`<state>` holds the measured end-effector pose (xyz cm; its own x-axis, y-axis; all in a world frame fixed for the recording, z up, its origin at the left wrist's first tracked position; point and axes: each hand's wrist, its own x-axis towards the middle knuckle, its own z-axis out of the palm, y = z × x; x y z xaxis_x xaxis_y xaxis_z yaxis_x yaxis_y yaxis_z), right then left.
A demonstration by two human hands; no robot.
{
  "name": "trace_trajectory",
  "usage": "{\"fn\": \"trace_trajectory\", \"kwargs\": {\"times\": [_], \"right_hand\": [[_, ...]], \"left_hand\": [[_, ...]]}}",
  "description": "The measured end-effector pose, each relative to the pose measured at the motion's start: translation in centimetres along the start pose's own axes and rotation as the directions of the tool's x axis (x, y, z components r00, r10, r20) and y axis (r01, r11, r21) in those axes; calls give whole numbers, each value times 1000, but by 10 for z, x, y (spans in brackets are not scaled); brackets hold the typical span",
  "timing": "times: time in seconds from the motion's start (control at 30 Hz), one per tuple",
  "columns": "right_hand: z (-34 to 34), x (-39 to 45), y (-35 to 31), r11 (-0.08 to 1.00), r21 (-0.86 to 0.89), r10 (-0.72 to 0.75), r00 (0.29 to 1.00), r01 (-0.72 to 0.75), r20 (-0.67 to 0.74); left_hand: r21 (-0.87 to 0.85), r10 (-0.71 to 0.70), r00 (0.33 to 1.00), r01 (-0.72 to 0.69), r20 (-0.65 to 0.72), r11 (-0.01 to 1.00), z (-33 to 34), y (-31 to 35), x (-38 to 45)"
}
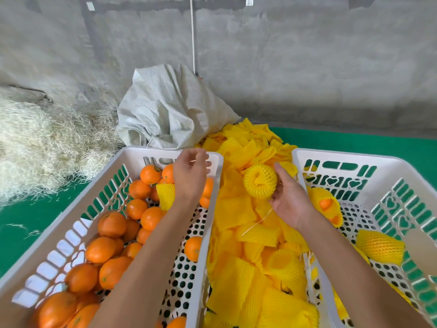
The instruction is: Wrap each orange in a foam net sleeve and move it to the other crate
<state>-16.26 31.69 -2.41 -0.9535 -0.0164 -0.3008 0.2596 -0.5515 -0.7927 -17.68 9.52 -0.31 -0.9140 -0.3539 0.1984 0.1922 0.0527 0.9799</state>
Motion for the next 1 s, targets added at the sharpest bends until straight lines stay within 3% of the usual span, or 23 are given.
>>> {"fn": "trace_trajectory", "kwargs": {"times": [0.07,0.1,0.2,0.27,0.47,0.57,0.73,0.83,1.0], "right_hand": [[-2,2,2,1000,-26,2,1000,-2,-5],[-3,3,3,999,-39,-3,1000,2,-13],[-3,8,4,997,-62,-43,998,40,-35],[-2,11,4,995,-84,-59,998,57,-21],[-4,12,6,991,-119,-65,998,64,-2],[-3,8,6,988,-142,-65,998,64,-2],[-2,4,6,987,-148,-66,998,63,-16],[0,2,6,984,-159,-85,996,81,-18],[0,3,7,982,-168,-93,996,90,-15]], "left_hand": [[400,35,999,-17,-38,916,-31,-13,10],[574,-39,999,29,5,818,-44,-25,11],[915,-389,919,100,65,391,-60,-63,-1],[989,-463,885,27,43,143,-57,-84,-10],[981,-386,920,-129,66,-141,-41,-110,-45],[958,-409,909,-185,82,-220,-46,-111,-48],[939,-319,929,-267,190,-218,-58,-111,-42],[930,-355,919,-269,170,-250,-57,-109,-40],[990,-430,902,-95,42,-104,-41,-88,-33]]}}
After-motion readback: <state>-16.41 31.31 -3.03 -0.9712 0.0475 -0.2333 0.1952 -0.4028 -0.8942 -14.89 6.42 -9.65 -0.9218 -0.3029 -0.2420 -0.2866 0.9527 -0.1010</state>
